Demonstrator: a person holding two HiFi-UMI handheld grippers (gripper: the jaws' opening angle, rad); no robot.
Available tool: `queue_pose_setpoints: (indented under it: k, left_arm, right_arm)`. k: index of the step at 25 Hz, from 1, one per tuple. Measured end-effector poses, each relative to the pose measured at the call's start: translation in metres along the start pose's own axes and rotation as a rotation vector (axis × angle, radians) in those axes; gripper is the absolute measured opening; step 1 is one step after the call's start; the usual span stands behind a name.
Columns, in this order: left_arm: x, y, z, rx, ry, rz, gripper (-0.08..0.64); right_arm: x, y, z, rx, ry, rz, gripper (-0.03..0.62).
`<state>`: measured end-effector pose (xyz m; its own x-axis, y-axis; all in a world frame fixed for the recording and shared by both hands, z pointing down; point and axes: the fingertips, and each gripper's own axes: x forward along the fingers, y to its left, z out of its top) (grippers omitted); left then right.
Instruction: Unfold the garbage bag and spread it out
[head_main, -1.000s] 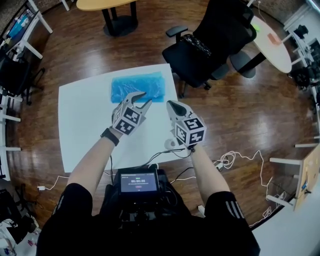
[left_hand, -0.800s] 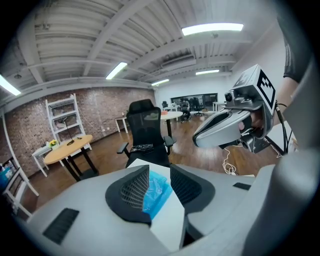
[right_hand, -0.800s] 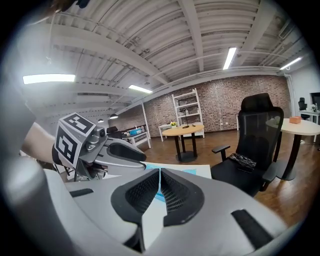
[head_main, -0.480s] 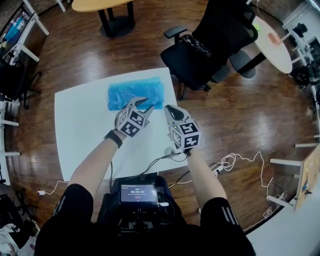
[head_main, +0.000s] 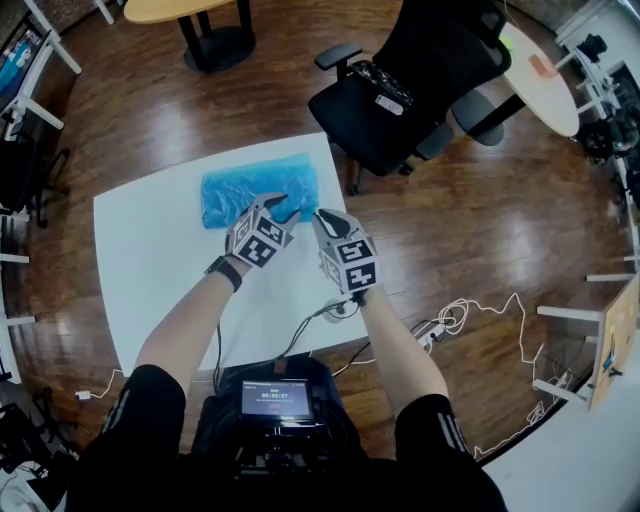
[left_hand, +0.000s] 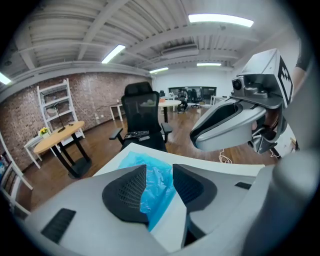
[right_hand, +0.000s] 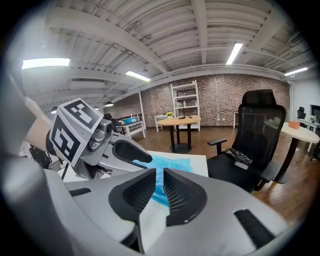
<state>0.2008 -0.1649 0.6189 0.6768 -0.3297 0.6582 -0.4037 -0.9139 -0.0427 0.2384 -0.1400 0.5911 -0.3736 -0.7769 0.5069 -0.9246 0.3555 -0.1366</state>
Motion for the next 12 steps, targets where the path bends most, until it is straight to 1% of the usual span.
queue_pose_setpoints:
  k: [4, 6, 9, 12]
  left_arm:
    - [0.009, 0.003, -0.007, -0.006, 0.023, -0.011, 0.172]
    - [0.015, 0.005, -0.009, -0.002, 0.032, -0.018, 0.178]
    - [0.025, 0.005, -0.011, 0.01, 0.046, -0.031, 0.178]
    - [0.035, 0.004, -0.013, 0.031, 0.064, -0.044, 0.178]
  right_arm:
    - [0.014, -0.006, -0.016, -0.001, 0.052, -0.011, 0.081]
    - [0.022, -0.013, -0.026, 0.002, 0.08, -0.031, 0.081]
    - [0.032, -0.022, -0.042, 0.0, 0.126, -0.064, 0.099]
    - [0.039, -0.025, -0.048, 0.003, 0.161, -0.089, 0.116]
